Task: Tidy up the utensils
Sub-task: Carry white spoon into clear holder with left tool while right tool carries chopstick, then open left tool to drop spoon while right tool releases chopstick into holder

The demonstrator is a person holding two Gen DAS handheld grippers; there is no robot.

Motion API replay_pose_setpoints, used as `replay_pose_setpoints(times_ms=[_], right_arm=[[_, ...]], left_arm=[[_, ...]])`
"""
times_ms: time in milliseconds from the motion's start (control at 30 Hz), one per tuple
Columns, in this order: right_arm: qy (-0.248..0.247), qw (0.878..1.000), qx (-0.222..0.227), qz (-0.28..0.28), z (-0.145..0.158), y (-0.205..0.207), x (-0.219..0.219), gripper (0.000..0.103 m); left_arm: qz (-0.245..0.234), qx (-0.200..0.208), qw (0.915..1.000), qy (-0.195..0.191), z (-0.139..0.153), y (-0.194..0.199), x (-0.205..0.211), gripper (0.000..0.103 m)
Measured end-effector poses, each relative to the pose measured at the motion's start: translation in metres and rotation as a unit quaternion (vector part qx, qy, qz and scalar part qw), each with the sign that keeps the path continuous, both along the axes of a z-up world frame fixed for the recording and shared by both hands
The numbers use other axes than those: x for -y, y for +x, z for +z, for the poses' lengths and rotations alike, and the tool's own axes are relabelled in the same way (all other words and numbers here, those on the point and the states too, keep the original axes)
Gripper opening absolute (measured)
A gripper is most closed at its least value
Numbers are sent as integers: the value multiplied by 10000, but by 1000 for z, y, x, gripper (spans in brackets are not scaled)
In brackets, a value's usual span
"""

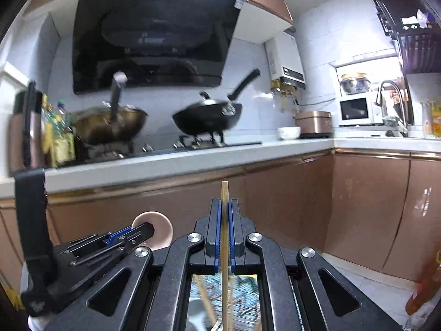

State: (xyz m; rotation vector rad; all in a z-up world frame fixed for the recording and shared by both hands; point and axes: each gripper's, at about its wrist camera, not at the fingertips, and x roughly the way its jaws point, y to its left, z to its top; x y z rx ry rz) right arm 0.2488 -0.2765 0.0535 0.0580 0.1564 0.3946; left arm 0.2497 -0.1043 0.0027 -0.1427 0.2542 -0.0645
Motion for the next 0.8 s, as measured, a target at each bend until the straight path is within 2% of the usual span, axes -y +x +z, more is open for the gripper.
replay_pose_setpoints(times_ms=[100,200,300,367,600,800], right_arm=[[-118,9998,-135,-79,-32,12,3,5],[-195,9990,-372,-143,-59,17,8,5],[-215,9981,-537,-194,-71,16,16,8],[-199,9980,-554,-215,-69,9,20,13],[-364,9980,-458,-236,-40,-39,25,14],[-525,9953,-767,-262,-30,-89,31,15]], left_arm=[[89,126,9996,243,-25,3,13,8],[-100,-25,9999,129,-45,6,16,13],[-250,-6,9996,108,-47,-4,15,26],[-337,5,9994,67,-37,-15,11,30],[-502,-93,9986,154,9,-70,-24,41],[-643,-757,9950,74,21,-110,-64,41]])
